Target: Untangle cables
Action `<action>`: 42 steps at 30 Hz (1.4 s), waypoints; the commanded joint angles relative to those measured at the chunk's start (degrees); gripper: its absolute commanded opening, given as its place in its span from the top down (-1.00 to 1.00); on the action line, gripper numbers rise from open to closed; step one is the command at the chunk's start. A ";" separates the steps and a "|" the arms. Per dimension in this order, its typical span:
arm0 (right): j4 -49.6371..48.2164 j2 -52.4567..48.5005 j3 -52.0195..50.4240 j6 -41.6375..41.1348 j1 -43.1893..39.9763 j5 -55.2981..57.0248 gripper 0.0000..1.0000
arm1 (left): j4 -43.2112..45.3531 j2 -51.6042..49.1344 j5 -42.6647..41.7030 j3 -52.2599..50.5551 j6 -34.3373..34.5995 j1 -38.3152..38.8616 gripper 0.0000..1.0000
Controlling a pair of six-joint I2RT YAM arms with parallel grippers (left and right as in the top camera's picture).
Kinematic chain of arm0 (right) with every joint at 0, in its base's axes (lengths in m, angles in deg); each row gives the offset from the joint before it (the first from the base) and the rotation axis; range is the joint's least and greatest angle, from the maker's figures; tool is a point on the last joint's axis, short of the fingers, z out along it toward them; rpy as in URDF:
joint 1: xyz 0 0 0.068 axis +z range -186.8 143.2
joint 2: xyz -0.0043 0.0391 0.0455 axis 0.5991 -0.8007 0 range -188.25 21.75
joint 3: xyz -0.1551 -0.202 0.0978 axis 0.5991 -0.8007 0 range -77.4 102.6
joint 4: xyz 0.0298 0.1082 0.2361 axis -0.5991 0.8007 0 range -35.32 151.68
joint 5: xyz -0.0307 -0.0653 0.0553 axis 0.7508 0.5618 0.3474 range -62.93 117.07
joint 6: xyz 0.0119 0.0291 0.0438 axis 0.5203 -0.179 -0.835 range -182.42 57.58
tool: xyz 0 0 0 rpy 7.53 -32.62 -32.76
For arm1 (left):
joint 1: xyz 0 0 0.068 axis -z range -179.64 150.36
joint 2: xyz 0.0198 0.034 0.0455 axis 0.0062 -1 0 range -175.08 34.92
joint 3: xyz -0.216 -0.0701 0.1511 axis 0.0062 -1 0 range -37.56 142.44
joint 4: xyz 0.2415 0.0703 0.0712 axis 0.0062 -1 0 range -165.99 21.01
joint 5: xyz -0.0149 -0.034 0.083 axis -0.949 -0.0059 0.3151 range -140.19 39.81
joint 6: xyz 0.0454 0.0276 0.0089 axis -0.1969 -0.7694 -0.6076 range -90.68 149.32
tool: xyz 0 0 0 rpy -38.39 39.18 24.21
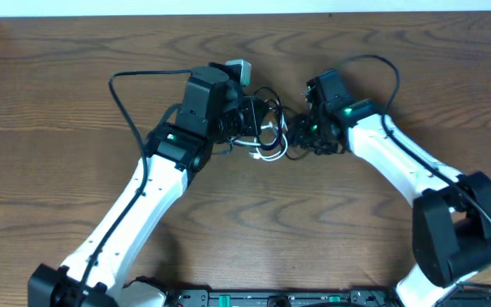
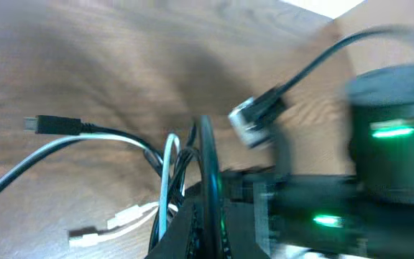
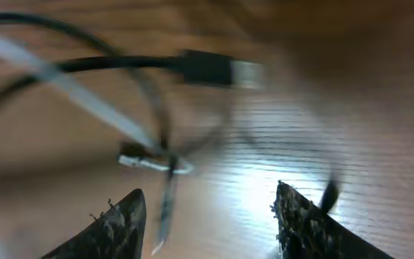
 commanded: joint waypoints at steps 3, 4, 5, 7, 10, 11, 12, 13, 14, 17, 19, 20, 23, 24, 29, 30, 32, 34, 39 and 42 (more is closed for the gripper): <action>3.41 -2.01 -1.05 -5.14 -2.19 10.21 -0.14 | 1.27 8.28 2.10 0.35 0.61 -2.75 0.85; 4.76 -2.01 -1.05 -5.11 -3.06 11.72 -0.14 | 1.07 9.27 2.05 0.35 0.61 -4.00 0.85; 6.08 -2.01 -1.05 -5.11 -3.89 12.98 -0.13 | 0.85 10.14 2.08 0.35 0.57 -5.31 0.85; 9.14 -2.01 -1.05 -4.24 -6.23 15.17 -0.12 | 0.09 11.34 2.05 0.35 0.15 -8.09 0.85; 13.27 -2.01 -1.05 2.97 -12.17 16.04 -0.11 | -2.84 12.09 2.05 0.35 -0.02 -13.79 0.85; 14.12 -2.01 -1.05 4.63 -13.81 16.00 -0.07 | -3.48 12.02 2.03 0.35 -0.02 -14.36 0.85; 14.56 -2.01 -1.05 5.97 -14.93 15.45 -0.03 | -4.55 11.93 2.03 0.33 -0.02 -14.71 0.85; 14.67 -2.01 -1.05 8.15 -15.96 13.94 0.02 | -5.29 11.87 1.99 0.33 -0.46 -14.69 0.85; 14.67 -2.01 -1.05 8.98 -16.22 13.16 0.03 | -5.68 11.82 1.84 0.33 -0.50 -14.58 0.85; 12.63 -1.99 -1.01 15.98 -16.72 5.01 0.00 | -6.64 11.82 0.83 0.33 -2.58 -13.60 0.85; 10.47 -1.70 -0.63 23.98 -16.48 -6.08 -0.07 | -6.40 11.82 -0.92 0.33 -3.06 -12.94 0.85; 9.90 -1.36 -0.37 26.18 -16.44 -10.64 -0.08 | -6.23 11.82 -1.29 0.33 -3.04 -12.70 0.85; 7.65 1.62 1.18 30.91 -16.28 -24.65 -0.13 | -6.19 11.82 -2.80 0.33 -3.04 -12.33 0.85; 6.88 2.86 1.53 31.17 -16.20 -27.32 -0.15 | -6.21 11.82 -3.61 0.33 -3.04 -12.33 0.85; -1.86 10.51 1.81 24.57 -13.55 -36.52 -0.32 | -6.21 11.69 -7.50 0.33 -3.06 -12.33 0.85; -3.28 11.08 1.81 22.60 -12.72 -36.52 -0.34 | -6.21 11.50 -7.67 0.33 -3.08 -12.31 0.85; -6.60 11.28 1.79 17.18 -9.97 -36.46 -0.36 | -6.16 10.56 -9.94 0.33 -3.34 -12.31 0.85; -9.03 10.43 1.79 12.09 -6.69 -34.77 -0.36 | -5.88 9.05 -13.57 0.33 -4.17 -12.15 0.85; -8.28 7.65 1.75 2.56 -0.74 -22.12 -0.20 | -2.73 5.57 -21.70 0.33 -5.42 -11.89 0.85; -6.34 5.31 1.68 1.25 1.27 -15.56 -0.11 | 0.15 5.42 -23.52 0.33 -5.38 -11.89 0.85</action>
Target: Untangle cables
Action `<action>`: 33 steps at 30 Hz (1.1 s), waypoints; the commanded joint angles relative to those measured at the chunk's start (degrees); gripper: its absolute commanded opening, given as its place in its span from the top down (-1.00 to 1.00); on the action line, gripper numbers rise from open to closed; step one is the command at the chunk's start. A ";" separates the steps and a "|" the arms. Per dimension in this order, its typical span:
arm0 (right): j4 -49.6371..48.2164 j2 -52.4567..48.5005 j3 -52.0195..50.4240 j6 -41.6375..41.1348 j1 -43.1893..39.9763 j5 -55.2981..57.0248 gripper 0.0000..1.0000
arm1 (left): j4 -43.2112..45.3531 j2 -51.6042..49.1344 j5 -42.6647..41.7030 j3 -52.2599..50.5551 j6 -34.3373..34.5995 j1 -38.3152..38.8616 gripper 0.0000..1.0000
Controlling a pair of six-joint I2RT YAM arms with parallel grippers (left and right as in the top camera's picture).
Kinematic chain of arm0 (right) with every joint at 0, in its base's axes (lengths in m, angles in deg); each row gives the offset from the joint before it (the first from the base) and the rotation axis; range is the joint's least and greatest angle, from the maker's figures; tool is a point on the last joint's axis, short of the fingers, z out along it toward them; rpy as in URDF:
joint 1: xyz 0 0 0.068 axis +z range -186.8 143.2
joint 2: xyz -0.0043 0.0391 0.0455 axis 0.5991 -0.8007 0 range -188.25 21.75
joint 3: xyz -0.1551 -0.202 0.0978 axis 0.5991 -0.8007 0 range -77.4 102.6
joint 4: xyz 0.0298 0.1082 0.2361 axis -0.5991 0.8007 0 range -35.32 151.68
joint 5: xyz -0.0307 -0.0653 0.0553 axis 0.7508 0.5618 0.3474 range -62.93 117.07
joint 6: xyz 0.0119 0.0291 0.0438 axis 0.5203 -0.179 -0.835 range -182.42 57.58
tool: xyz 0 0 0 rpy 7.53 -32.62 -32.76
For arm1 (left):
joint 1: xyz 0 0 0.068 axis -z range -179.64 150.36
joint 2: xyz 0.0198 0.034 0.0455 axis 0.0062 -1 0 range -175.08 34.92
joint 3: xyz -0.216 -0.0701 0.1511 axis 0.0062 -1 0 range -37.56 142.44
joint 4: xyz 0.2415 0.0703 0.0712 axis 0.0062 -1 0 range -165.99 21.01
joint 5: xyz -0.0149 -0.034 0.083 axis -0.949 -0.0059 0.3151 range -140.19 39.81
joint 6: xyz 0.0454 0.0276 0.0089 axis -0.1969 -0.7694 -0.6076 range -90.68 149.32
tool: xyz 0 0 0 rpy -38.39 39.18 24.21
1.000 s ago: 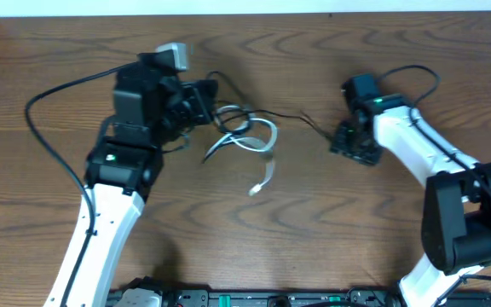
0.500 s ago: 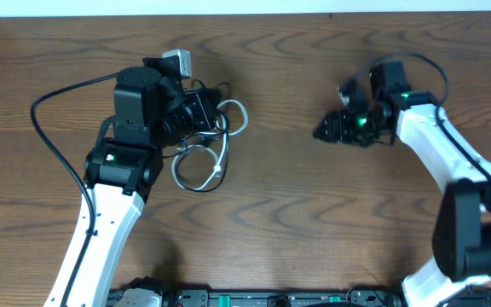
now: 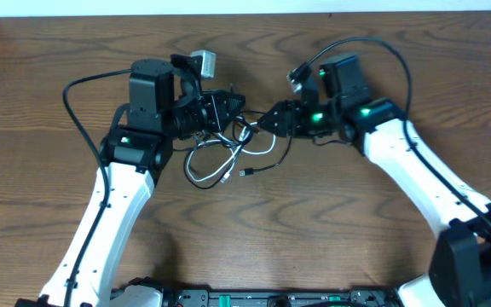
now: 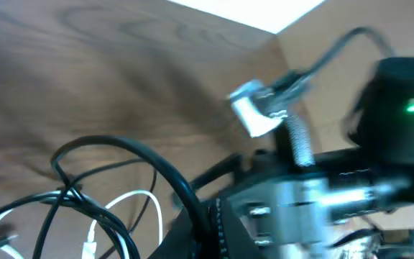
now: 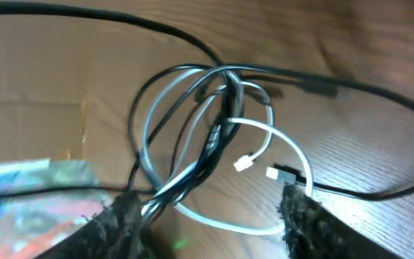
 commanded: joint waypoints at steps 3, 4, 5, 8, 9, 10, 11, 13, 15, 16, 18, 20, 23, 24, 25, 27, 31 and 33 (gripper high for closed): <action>2.95 -4.98 0.17 -4.44 1.70 10.97 -0.09 | 2.71 0.37 -4.98 0.37 -1.14 0.15 0.85; 2.99 -6.05 0.17 -4.44 1.70 11.17 -0.08 | 2.69 0.37 -5.18 0.37 -0.98 0.15 0.85; 2.91 -7.28 0.17 -4.44 1.70 11.21 -0.08 | 2.71 0.37 -5.29 0.37 -0.96 0.15 0.85; 2.43 -11.28 0.17 -4.46 1.66 13.57 -0.07 | 3.30 0.37 -6.54 0.37 -0.94 0.15 0.85; 2.56 -12.39 0.17 -4.44 1.64 14.40 -0.06 | 3.43 0.42 -6.64 0.37 -0.94 0.15 0.85; 2.80 -13.22 0.17 -4.39 1.55 15.17 -0.06 | 3.58 0.42 -6.64 0.37 -0.94 0.15 0.85; 3.76 -13.90 0.17 -4.37 1.31 16.48 -0.06 | 3.78 0.46 -6.62 0.37 -0.96 0.13 0.85; 7.17 -14.29 0.17 -4.13 0.28 19.89 -0.05 | 4.66 0.46 -6.62 0.37 -0.98 -0.35 0.85; 11.28 -14.01 0.20 -2.89 -1.44 24.24 -0.03 | 5.49 0.46 -6.38 0.37 -0.98 -1.27 0.85; 13.18 -13.97 0.20 -2.27 -2.43 26.16 -0.01 | 5.95 0.46 -6.38 0.37 -1.01 -2.01 0.85; 18.43 -13.66 0.20 -0.85 -5.31 31.30 0.11 | 6.40 0.46 -6.38 0.37 -1.01 -3.78 0.85; 22.34 -13.44 0.20 1.16 -7.85 34.77 0.27 | 6.36 0.46 -6.40 0.37 -1.01 -5.64 0.85; 26.34 -13.35 0.20 4.11 -12.35 37.75 0.38 | 6.32 0.46 -6.43 0.37 -1.03 -7.80 0.85; 26.69 -13.35 0.20 4.87 -13.27 37.73 0.44 | 6.25 0.46 -6.43 0.37 -1.05 -7.93 0.85; 27.04 -13.35 0.20 5.55 -14.21 38.07 0.45 | 6.14 0.46 -6.43 0.37 -1.05 -7.93 0.85; 27.71 -13.35 0.20 5.53 -15.61 39.01 0.45 | 5.90 0.46 -6.43 0.37 -1.05 -7.91 0.87; 28.11 -13.35 0.20 7.54 -17.77 37.73 0.46 | 4.70 0.44 -6.43 0.37 -1.49 -7.91 0.85; 27.50 -13.33 0.20 11.34 -17.97 33.16 0.46 | 3.26 0.35 -6.43 0.37 -1.49 -7.80 0.85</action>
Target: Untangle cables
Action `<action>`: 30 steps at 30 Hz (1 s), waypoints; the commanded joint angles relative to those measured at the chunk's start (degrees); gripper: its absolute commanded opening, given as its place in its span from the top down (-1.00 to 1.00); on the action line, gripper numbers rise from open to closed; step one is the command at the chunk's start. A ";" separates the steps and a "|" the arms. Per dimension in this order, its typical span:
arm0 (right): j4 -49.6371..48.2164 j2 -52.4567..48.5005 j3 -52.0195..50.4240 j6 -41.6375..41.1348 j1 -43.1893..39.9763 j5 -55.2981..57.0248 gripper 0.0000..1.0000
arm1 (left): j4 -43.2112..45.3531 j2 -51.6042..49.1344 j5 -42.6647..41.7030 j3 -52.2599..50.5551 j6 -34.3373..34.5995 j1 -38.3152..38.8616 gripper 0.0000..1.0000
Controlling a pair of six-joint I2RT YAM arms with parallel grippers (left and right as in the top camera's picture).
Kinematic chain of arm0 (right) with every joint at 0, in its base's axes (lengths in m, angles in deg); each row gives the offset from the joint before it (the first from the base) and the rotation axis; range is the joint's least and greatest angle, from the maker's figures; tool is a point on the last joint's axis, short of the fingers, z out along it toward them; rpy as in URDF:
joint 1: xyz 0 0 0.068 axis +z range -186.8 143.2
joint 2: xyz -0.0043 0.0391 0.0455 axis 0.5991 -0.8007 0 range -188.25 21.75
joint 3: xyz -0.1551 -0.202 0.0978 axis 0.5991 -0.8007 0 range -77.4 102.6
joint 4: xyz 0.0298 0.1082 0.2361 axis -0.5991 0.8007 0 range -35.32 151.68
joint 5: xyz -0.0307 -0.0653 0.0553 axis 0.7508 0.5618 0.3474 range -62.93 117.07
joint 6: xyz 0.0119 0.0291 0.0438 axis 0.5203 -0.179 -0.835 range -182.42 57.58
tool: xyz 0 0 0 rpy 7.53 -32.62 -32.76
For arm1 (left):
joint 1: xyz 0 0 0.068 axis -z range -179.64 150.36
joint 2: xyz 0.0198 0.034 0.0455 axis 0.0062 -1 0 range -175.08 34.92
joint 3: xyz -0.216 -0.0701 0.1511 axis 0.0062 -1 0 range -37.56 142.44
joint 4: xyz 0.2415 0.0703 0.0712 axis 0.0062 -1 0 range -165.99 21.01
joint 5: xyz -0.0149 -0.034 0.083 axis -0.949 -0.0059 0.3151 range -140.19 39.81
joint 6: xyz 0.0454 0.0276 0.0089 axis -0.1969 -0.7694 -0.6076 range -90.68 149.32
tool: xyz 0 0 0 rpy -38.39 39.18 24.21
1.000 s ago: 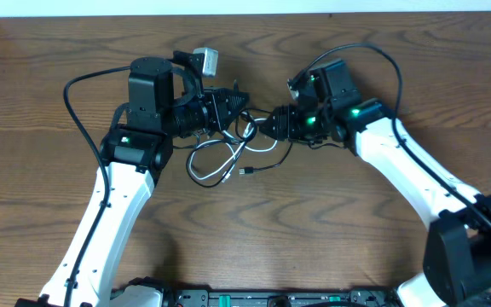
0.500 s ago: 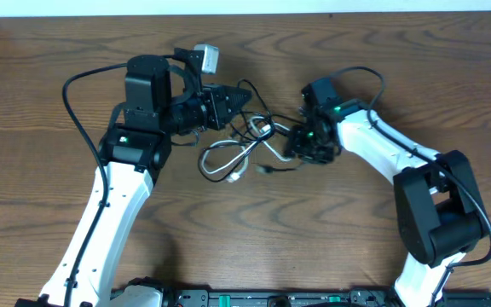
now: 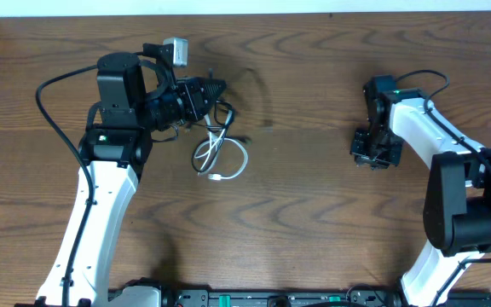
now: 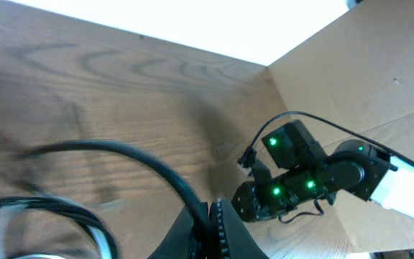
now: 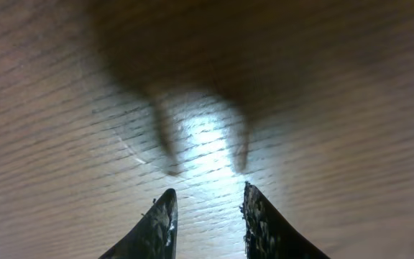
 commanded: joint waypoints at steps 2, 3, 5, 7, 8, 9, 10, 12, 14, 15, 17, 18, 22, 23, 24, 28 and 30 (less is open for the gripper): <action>-1.53 1.14 0.17 11.17 -0.57 -11.69 0.41 | -2.56 0.13 -0.79 0.42 -1.27 0.42 0.85; -2.58 1.97 0.20 15.91 -0.57 -20.22 0.35 | -3.45 -0.04 -0.79 0.39 -2.47 1.09 0.85; -4.35 3.76 0.20 21.22 -0.57 -32.06 0.24 | -3.87 -0.13 -0.79 0.37 -3.37 2.01 0.85; -7.04 6.36 0.20 24.61 -0.46 -43.82 0.12 | -3.78 -0.13 -0.79 0.37 -3.37 2.91 0.85; -9.20 7.93 0.20 24.79 -0.17 -48.72 -0.01 | -3.65 -0.13 -0.79 0.37 -3.37 3.43 0.85; -11.45 9.22 0.20 24.72 0.24 -51.39 -0.07 | -3.65 -0.13 -0.81 0.37 -3.76 4.00 0.85; -13.18 10.01 0.20 24.09 0.57 -52.65 -0.10 | -3.67 -0.13 -0.83 0.37 -4.24 4.48 0.85; -18.45 11.45 0.17 18.08 1.70 -53.07 -0.24 | -3.67 -0.13 -0.98 0.37 -4.63 5.60 0.85; -22.38 11.47 0.17 12.07 2.99 -53.11 -0.34 | -3.65 -0.13 -0.98 0.37 -4.63 6.54 0.85; -24.30 11.15 0.17 9.31 3.98 -53.09 -0.39 | -3.65 -0.13 -0.98 0.37 -4.63 6.91 0.85; -27.63 10.54 0.17 4.76 6.32 -53.07 -0.42 | -3.67 -0.17 -0.96 0.37 -4.61 7.69 0.85; -29.27 10.27 0.17 2.51 7.67 -53.02 -0.42 | -3.67 -0.17 -0.98 0.37 -4.61 7.98 0.85; -34.51 9.07 0.17 -7.65 12.68 -49.96 -0.38 | -3.67 -0.17 -0.98 0.37 -4.59 9.22 0.85; -35.06 8.79 0.17 -9.35 13.75 -48.46 -0.36 | -3.65 -0.17 -0.98 0.37 -4.59 9.57 0.85; -35.65 8.13 0.17 -11.41 15.19 -46.31 -0.33 | -3.65 -0.17 -0.98 0.37 -4.59 9.90 0.85; -35.95 5.07 0.17 -15.23 18.21 -42.47 -0.18 | -3.69 -0.17 -1.01 0.37 -4.35 10.38 0.85; -36.35 4.28 0.17 -15.37 18.67 -40.83 0.00 | -3.69 -0.17 -1.03 0.37 -4.15 10.38 0.85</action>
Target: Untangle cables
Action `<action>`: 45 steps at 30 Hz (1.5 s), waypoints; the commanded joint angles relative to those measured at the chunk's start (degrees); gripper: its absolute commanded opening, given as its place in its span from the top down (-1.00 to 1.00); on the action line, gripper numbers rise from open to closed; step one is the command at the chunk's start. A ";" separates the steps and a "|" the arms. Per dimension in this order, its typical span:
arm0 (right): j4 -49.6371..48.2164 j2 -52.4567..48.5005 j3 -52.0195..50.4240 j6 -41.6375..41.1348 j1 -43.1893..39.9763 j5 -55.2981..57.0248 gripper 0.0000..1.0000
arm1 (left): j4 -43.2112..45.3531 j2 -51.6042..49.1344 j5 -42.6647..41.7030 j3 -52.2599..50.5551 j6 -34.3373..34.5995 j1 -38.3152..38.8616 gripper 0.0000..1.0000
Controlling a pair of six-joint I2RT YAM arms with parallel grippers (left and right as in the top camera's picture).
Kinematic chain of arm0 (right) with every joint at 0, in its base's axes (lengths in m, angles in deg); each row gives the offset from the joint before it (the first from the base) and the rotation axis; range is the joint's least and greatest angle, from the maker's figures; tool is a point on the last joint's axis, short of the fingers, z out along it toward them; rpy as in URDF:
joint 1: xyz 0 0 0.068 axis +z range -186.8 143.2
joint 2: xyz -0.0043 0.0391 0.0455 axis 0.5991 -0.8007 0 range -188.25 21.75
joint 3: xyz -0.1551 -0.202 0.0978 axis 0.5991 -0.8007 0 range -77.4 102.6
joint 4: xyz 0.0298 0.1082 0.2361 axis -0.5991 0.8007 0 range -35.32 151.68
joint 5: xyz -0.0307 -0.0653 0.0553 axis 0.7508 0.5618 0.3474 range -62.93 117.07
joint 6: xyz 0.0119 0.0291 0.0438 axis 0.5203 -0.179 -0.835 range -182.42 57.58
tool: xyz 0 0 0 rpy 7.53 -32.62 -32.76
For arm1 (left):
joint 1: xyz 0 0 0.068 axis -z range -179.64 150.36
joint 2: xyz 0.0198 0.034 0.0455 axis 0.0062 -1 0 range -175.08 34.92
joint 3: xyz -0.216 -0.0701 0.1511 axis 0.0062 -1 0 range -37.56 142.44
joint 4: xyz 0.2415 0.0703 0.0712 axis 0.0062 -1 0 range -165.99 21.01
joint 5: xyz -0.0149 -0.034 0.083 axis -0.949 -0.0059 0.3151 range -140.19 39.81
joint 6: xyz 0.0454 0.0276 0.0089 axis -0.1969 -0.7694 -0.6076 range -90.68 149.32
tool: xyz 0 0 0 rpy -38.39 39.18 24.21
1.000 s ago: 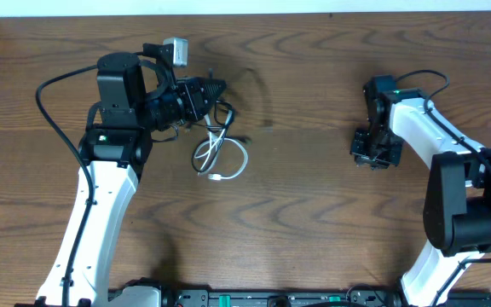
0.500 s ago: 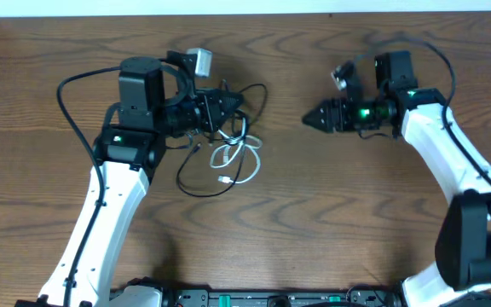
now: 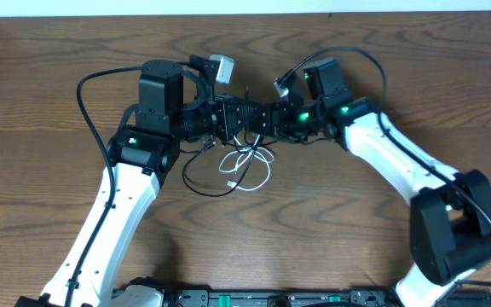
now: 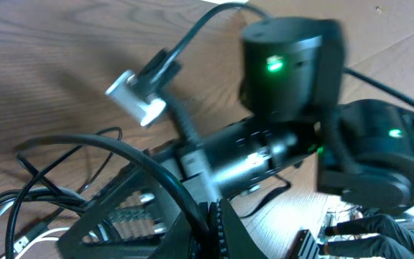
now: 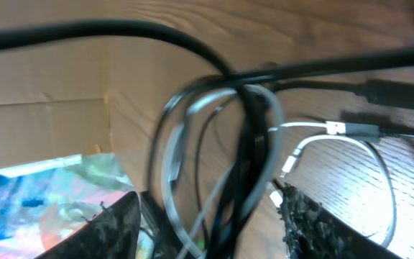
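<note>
A tangle of black and white cables (image 3: 239, 160) lies at the table's middle, with a white loop (image 3: 260, 162) and a black loop (image 3: 196, 181) trailing toward the front. Above it my left gripper (image 3: 244, 113) is shut on a thick black cable (image 4: 131, 155), which runs up out of its jaws (image 4: 213, 216). Facing it tip to tip, my right gripper (image 3: 268, 116) stands open. In the right wrist view several black and white strands (image 5: 243, 144) pass between its spread fingers (image 5: 208, 200). White plug ends (image 5: 286, 167) hang below.
The wooden table (image 3: 356, 230) spreads round both arms. Each arm's own black lead loops out beside it, the left one (image 3: 88, 94) and the right one (image 3: 372, 64). A white wall edge (image 3: 245, 7) bounds the far side.
My right gripper was at the right over bare wood, well away from the cables; now it is at the tangle, open round several strands. The left gripper and its cable have shifted right.
Both grippers were first close together at the tangle in the middle. Then they stood a little apart with the cables strung between them. After that the right gripper was away at the right while the left held the bundle. Now both meet at the tangle again.
</note>
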 commanded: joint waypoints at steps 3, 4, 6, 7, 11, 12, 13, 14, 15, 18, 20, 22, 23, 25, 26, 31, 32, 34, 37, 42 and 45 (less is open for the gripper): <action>0.11 -1.60 0.24 -2.97 0.55 6.73 0.31 | 0.22 -0.15 -0.98 0.37 -0.94 0.20 0.85; 0.39 -1.60 0.24 -2.75 0.52 7.61 0.49 | 0.22 -0.15 -0.96 0.37 -0.96 0.17 0.85; 2.03 -1.57 0.24 -0.07 -0.13 10.23 0.98 | -0.02 -0.15 -0.39 0.37 -1.36 0.17 0.85; 3.78 -1.55 0.24 0.61 -0.63 12.46 0.98 | -0.52 -0.15 0.61 0.37 -1.92 0.13 0.85; 13.25 0.79 0.37 6.08 -5.03 19.04 0.98 | -6.36 -0.15 10.49 0.37 -7.63 -0.70 0.85; 14.95 2.01 0.37 6.97 -6.08 19.67 0.98 | -8.44 -0.15 15.93 0.37 -8.68 -0.81 0.85; 17.77 4.61 0.37 7.58 -7.69 21.14 0.98 | -10.86 -0.15 23.96 0.37 -9.18 -0.79 0.84; 19.50 6.56 0.37 7.61 -8.46 22.34 0.98 | -12.04 -0.17 28.41 0.35 -9.18 -0.79 0.82; 20.98 8.22 0.37 7.58 -8.94 23.87 0.98 | -13.14 -0.20 32.59 0.31 -9.16 -0.79 0.76; 25.49 14.19 0.37 7.04 -9.11 28.13 0.98 | -15.04 -0.20 37.66 0.31 -9.33 -0.79 0.49; 26.82 15.08 0.35 6.97 -8.61 28.52 0.98 | -14.93 -0.17 34.58 0.31 -11.78 -0.20 0.25; 28.41 14.27 0.35 5.99 -7.72 30.12 0.98 | -14.58 0.92 23.08 0.33 -17.88 1.84 0.06; 28.68 13.94 0.35 5.99 -7.61 30.56 0.98 | -14.01 1.42 20.52 0.33 -18.40 2.71 0.00; 29.29 12.55 0.35 5.57 -7.78 30.69 0.98 | -11.93 3.32 17.03 0.33 -18.36 5.77 -0.04; 29.51 12.02 0.35 5.57 -8.09 30.64 0.97 | -10.54 4.70 16.87 0.33 -18.43 8.13 -0.07; 29.88 10.43 0.35 5.60 -8.70 29.94 0.89 | -7.65 7.17 17.90 0.31 -20.87 14.64 -0.11; 29.97 10.23 0.35 5.60 -8.70 29.66 0.88 | -7.61 6.78 17.97 0.31 -20.92 16.11 -0.11; 30.01 10.23 0.35 5.62 -8.72 29.03 0.85 | -7.87 5.18 19.08 0.31 -20.90 18.32 -0.11; 30.01 10.23 0.35 6.21 -8.94 26.73 0.83 | -7.34 0.94 20.41 0.28 -20.94 21.18 -0.11; 30.08 10.23 0.35 9.99 -11.10 16.85 0.80 | -1.90 -7.67 20.55 0.28 -20.94 23.93 -0.11; 29.90 10.23 0.35 12.02 -12.81 9.70 0.88 | -0.20 -10.14 20.55 0.28 -20.92 24.46 -0.11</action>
